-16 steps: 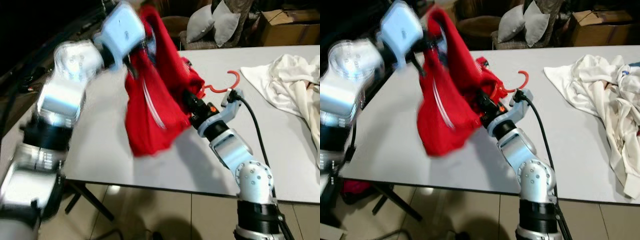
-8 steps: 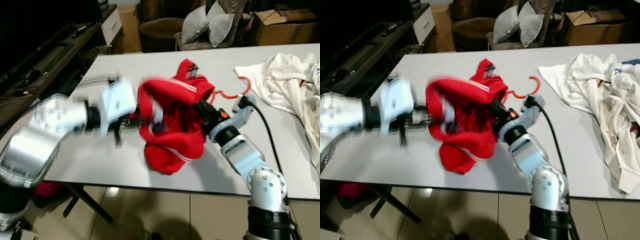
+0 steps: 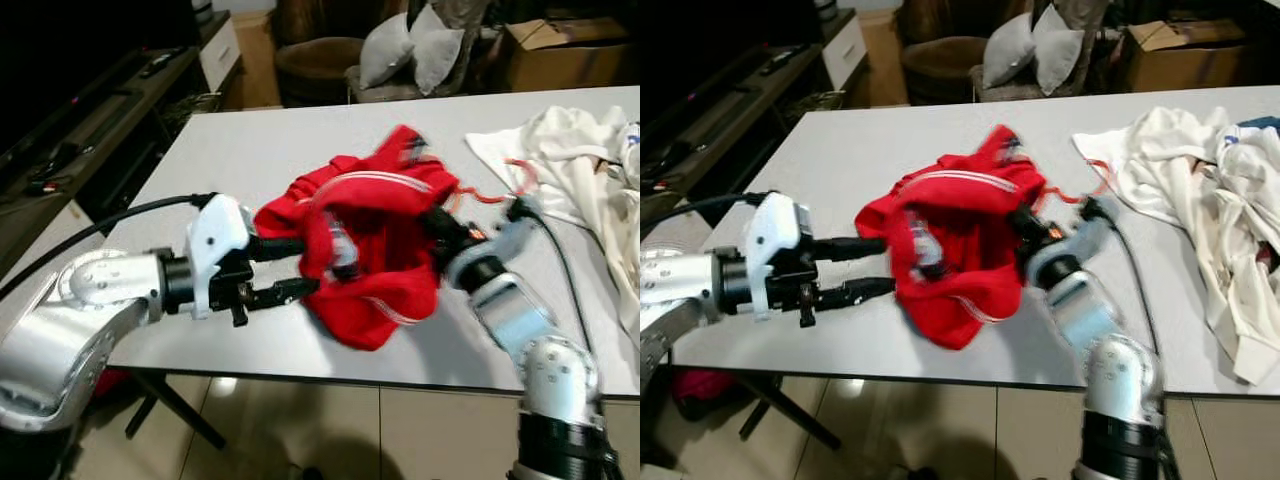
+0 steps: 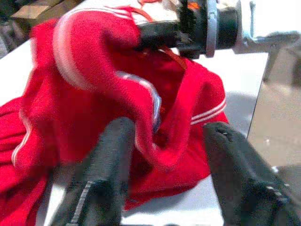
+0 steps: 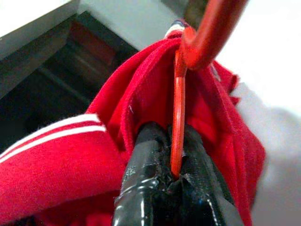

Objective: Hang hanger

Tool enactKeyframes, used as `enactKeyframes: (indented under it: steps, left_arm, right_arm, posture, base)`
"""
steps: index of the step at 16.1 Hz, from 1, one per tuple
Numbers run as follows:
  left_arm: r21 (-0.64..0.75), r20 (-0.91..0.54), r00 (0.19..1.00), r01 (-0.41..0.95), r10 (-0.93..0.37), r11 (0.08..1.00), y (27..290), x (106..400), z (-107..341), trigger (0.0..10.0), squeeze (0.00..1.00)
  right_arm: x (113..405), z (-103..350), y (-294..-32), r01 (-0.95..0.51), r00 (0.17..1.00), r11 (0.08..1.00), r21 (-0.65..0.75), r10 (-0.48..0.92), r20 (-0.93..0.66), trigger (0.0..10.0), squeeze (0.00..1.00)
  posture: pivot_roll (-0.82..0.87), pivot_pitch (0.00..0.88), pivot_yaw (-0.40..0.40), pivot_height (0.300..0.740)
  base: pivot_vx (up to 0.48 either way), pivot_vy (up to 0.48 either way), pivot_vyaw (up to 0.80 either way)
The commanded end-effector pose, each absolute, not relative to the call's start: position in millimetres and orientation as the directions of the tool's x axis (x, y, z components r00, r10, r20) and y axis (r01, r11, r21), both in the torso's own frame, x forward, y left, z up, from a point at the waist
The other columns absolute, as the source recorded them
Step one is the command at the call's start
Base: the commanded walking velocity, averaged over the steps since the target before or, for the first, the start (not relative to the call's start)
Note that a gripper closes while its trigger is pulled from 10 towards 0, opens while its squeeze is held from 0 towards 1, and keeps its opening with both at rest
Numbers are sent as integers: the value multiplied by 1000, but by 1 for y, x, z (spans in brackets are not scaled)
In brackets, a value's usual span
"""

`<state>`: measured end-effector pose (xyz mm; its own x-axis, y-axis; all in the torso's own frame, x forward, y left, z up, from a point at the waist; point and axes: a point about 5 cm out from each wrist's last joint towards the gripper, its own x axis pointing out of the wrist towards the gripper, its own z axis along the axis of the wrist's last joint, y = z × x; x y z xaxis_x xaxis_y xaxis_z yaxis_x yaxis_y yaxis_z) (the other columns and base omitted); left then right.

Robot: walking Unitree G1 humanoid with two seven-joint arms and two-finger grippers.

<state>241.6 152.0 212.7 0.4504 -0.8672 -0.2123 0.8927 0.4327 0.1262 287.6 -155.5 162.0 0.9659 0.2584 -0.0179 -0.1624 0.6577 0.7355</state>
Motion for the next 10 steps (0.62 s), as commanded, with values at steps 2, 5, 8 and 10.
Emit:
enactKeyframes:
  steps: [2, 5, 8, 10]
  left_arm:
    - [62, -127, 688, 725, -715, 686, 180, 248, 203, 10000, 0]
    - [19, -68, 869, 492, -490, 870, 192, 248, 179, 10000, 0]
    - [-25, -98, 913, 395, -395, 918, 179, 233, 157, 10000, 0]
    - [-46, -89, 921, 376, -378, 926, 170, 231, 150, 10000, 0]
  right_arm:
    - [276, 167, -165, -183, 966, 662, 727, 257, 10, 10000, 0]
    - [256, 169, -160, -272, 944, 714, 645, 328, 35, 10000, 0]
    - [243, 173, -153, -371, 910, 765, 527, 411, 43, 10000, 0]
    - [241, 173, -154, -386, 904, 787, 481, 426, 30, 10000, 0]
  posture:
    - [-105, 0, 173, 740]
    - [-102, 0, 151, 740]
    - [-97, 0, 117, 740]
    - [-104, 0, 110, 740]
  base:
    - [0, 0, 0]
    - [0, 0, 0]
    - [0, -480, 171]
    - [0, -480, 800]
